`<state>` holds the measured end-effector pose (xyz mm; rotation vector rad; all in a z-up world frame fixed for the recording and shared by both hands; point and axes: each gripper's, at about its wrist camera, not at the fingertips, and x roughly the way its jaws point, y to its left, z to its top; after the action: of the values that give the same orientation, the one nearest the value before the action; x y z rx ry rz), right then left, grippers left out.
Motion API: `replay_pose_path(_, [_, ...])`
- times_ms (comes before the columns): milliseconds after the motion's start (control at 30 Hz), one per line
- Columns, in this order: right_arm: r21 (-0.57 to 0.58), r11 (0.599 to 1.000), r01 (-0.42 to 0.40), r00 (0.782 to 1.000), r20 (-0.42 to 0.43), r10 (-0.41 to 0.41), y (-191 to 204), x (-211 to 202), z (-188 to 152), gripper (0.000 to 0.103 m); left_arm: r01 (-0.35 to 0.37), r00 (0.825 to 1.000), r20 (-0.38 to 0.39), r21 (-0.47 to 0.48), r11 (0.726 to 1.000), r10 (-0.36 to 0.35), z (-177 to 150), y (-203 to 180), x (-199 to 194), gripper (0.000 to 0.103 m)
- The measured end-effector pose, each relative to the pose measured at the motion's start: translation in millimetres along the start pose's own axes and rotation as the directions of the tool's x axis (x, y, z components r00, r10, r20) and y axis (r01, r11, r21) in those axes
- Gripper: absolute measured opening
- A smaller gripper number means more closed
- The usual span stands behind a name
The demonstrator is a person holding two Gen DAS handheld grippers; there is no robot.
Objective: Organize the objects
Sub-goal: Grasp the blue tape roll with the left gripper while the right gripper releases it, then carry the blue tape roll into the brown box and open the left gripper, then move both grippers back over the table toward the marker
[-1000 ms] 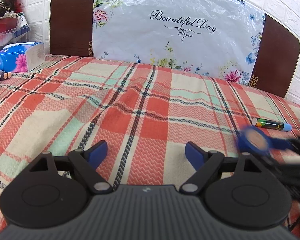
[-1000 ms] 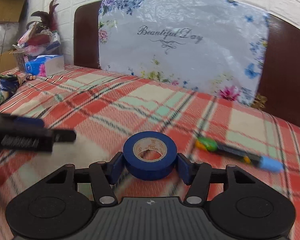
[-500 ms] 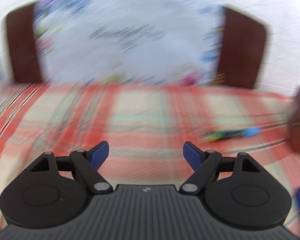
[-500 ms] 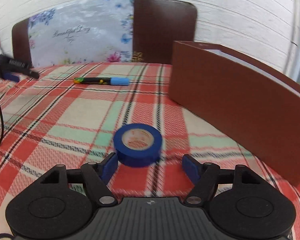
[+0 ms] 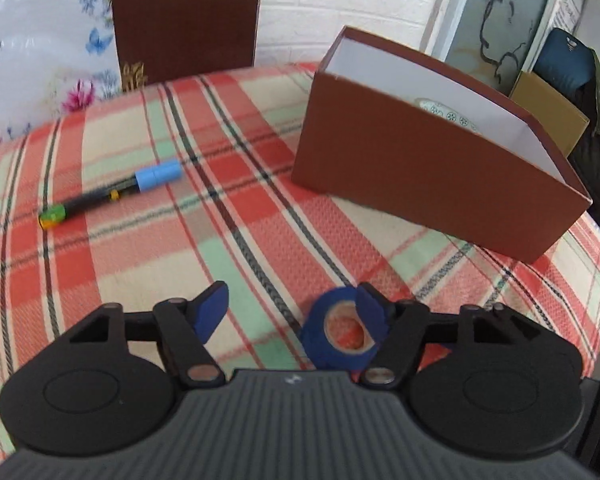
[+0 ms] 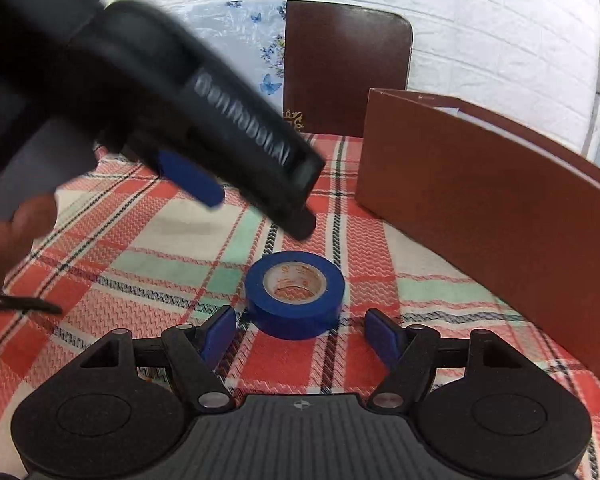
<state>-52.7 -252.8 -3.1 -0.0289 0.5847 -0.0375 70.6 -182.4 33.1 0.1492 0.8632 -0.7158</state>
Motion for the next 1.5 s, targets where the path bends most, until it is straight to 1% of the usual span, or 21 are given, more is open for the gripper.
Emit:
replay_pose_path(100, [0.025, 0.999, -0.023, 1.0, -0.003, 0.023, -2.5, 5.0, 2.5, 0.069, 0.045, 0.998, -0.049, -0.042, 0.998, -0.047, -4.0, 4.5, 4.8, 0.065])
replay_pose_path(167, [0.032, 0.999, -0.032, 0.999, 0.0, 0.032, -1.8, 8.2, 4.4, 0.069, 0.054, 0.996, -0.074, -0.036, 0.998, -0.057, -8.8, -0.1, 5.8, 0.061])
replay_pose_path(200, [0.033, 0.999, -0.035, 0.999, 0.002, 0.035, -1.1, 9.7, 5.1, 0.068, 0.054, 0.994, -0.09, -0.029, 0.998, -0.056, -10.7, -2.0, 8.9, 0.056])
replay_pose_path(233, [0.03, 0.999, -0.039, 0.999, 0.004, 0.039, -0.5, 10.9, 5.9, 0.061, 0.058, 0.993, -0.101, -0.028, 0.998, -0.06, -11.6, -2.7, 12.7, 0.055])
replay_pose_path(267, [0.024, 0.999, -0.038, 0.999, 0.003, 0.038, 0.7, 12.2, 6.7, 0.058, 0.068, 0.993, -0.097, -0.038, 0.997, -0.072, -11.1, -1.6, 13.2, 0.048])
replay_pose_path(300, [0.021, 0.999, -0.024, 1.0, 0.006, 0.024, 1.1, 12.2, 7.1, 0.055, 0.088, 0.991, -0.096, -0.054, 0.995, -0.093, -9.5, -0.1, 13.6, 0.029])
replay_pose_path(367, [0.025, 0.999, -0.026, 0.999, 0.018, 0.026, 0.4, 10.4, 7.4, 0.055, 0.07, 0.993, -0.095, -0.047, 0.996, -0.074, -3.9, -2.8, 10.8, 0.021])
replay_pose_path(433, [0.026, 1.0, -0.016, 0.998, 0.056, 0.014, 0.4, 3.7, 9.3, 0.055, 0.072, 0.996, -0.06, -0.009, 0.997, -0.072, 4.5, -11.6, 0.3, 0.021])
replay_pose_path(500, [-0.003, 0.999, 0.045, 0.989, 0.138, -0.044, 2.7, -7.9, 13.3, 0.055, 0.076, 0.997, -0.006, 0.048, 0.996, -0.076, 15.4, -25.0, -12.4, 0.021])
replay_pose_path(533, [-0.018, 0.996, 0.083, 0.98, 0.183, -0.078, 3.3, -13.7, 16.2, 0.055, 0.078, 0.996, 0.026, 0.076, 0.994, -0.08, 21.3, -32.3, -18.8, 0.021])
replay_pose_path(633, [-0.025, 0.982, 0.186, 0.938, 0.301, -0.17, -3.1, -28.7, 27.3, 0.055, 0.094, 0.987, 0.113, 0.148, 0.984, -0.112, 41.6, -53.9, -33.3, 0.022])
replay_pose_path(700, [-0.01, 0.971, 0.238, 0.909, 0.353, -0.219, -14.0, -35.1, 35.1, 0.055, 0.11, 0.979, 0.15, 0.179, 0.978, -0.137, 55.8, -67.1, -37.2, 0.022])
replay_pose_path(733, [-0.001, 0.966, 0.258, 0.899, 0.366, -0.24, -20.2, -36.4, 38.6, 0.055, 0.119, 0.976, 0.16, 0.188, 0.975, -0.15, 62.8, -73.0, -36.7, 0.022])
replay_pose_path(833, [0.036, 0.952, 0.303, 0.879, 0.376, -0.293, -43.5, -36.8, 47.4, 0.055, 0.149, 0.967, 0.171, 0.21, 0.966, -0.187, 81.4, -92.0, -26.5, 0.022])
replay_pose_path(967, [0.088, 0.934, 0.347, 0.862, 0.361, -0.355, -71.7, -38.7, 50.8, 0.055, 0.176, 0.963, 0.162, 0.235, 0.956, -0.218, 96.6, -121.1, -5.7, 0.022])
replay_pose_path(1167, [0.162, 0.907, 0.389, 0.853, 0.309, -0.421, -107.0, -38.5, 42.2, 0.055, 0.21, 0.962, 0.114, 0.273, 0.939, -0.248, 106.3, -157.6, 23.4, 0.022])
replay_pose_path(1200, [0.172, 0.903, 0.394, 0.852, 0.299, -0.429, -113.3, -41.0, 39.3, 0.055, 0.209, 0.963, 0.106, 0.279, 0.937, -0.247, 107.5, -163.2, 27.2, 0.026])
replay_pose_path(1233, [0.18, 0.899, 0.399, 0.851, 0.291, -0.436, -117.7, -40.4, 38.4, 0.055, 0.207, 0.964, 0.1, 0.287, 0.935, -0.245, 107.4, -166.3, 29.5, 0.026])
replay_pose_path(1333, [0.198, 0.888, 0.415, 0.845, 0.278, -0.457, -126.3, -42.9, 32.6, 0.063, 0.168, 0.976, 0.086, 0.297, 0.94, -0.201, 104.7, -173.3, 38.6, 0.031])
replay_pose_path(1400, [0.21, 0.888, 0.41, 0.844, 0.281, -0.457, -128.8, -48.8, 27.5, 0.063, 0.161, 0.979, 0.078, 0.288, 0.944, -0.191, 102.0, -170.6, 39.1, 0.036])
replay_pose_path(1500, [0.23, 0.886, 0.402, 0.839, 0.295, -0.457, -124.2, -55.3, 21.4, 0.063, 0.13, 0.982, 0.096, 0.281, 0.951, -0.163, 98.7, -163.1, 31.6, 0.038])
